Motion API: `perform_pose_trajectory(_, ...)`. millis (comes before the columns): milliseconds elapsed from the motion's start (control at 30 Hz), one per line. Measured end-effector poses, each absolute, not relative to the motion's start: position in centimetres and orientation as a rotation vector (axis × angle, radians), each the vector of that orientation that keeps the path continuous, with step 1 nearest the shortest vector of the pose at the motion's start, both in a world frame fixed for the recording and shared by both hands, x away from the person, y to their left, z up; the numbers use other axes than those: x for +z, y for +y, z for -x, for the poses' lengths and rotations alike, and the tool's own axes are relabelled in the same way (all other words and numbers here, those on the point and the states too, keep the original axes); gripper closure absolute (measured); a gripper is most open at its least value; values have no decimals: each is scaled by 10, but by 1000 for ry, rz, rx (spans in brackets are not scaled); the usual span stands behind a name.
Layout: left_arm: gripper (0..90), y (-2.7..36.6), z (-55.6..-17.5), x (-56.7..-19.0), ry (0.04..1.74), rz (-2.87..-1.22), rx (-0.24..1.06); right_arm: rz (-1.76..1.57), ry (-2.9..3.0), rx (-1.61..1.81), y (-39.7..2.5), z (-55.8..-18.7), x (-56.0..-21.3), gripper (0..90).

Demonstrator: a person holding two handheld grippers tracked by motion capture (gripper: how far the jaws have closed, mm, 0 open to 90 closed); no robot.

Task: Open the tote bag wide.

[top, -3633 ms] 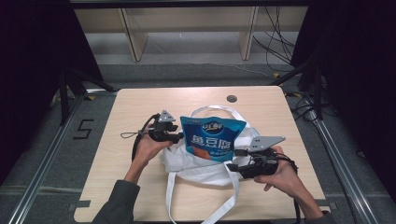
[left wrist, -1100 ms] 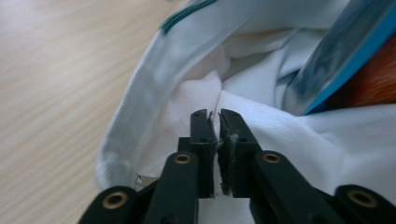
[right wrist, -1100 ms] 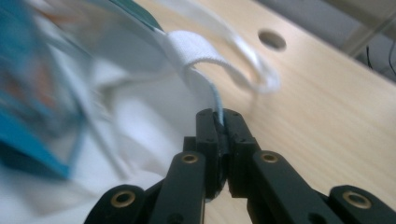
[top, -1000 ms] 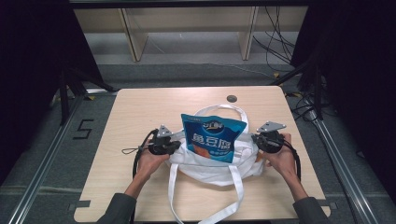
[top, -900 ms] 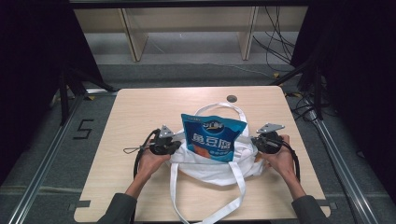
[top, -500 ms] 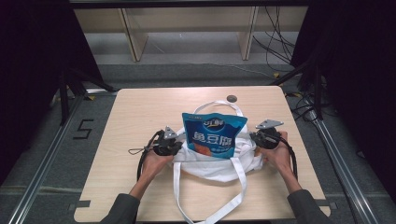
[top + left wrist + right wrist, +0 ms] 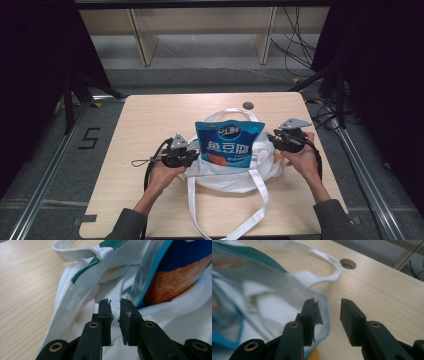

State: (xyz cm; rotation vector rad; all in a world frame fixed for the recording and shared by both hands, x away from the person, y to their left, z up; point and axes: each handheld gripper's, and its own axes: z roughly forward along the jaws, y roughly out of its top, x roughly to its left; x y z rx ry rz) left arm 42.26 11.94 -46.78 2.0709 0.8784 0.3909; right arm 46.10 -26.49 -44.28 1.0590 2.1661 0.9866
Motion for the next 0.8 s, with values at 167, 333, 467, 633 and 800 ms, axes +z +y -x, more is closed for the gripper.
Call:
perform_pose_trajectory(167, 780, 120, -409, -469, 873, -2056, 343, -966, 2287, 1123, -251, -416, -421, 660)
perform_pose_trajectory(333, 779, 122, -401, -472, 868, -2053, 314, -961, 2391, 1167, -236, -388, -432, 691)
perform_pose_trajectory(467, 781, 118, -394, -487, 845, -2123, 304, -852, 2497, 995, -225, -372, -457, 762)
perform_pose_trajectory(633, 809, 107, -390, -504, 848, -2199, 326, -845, 2545, 865, -212, -368, -480, 853)
perform_pose_trajectory(800, 841, 105, -396, -510, 847, -2217, 334, -837, 2552, 806, -206, -374, -493, 893)
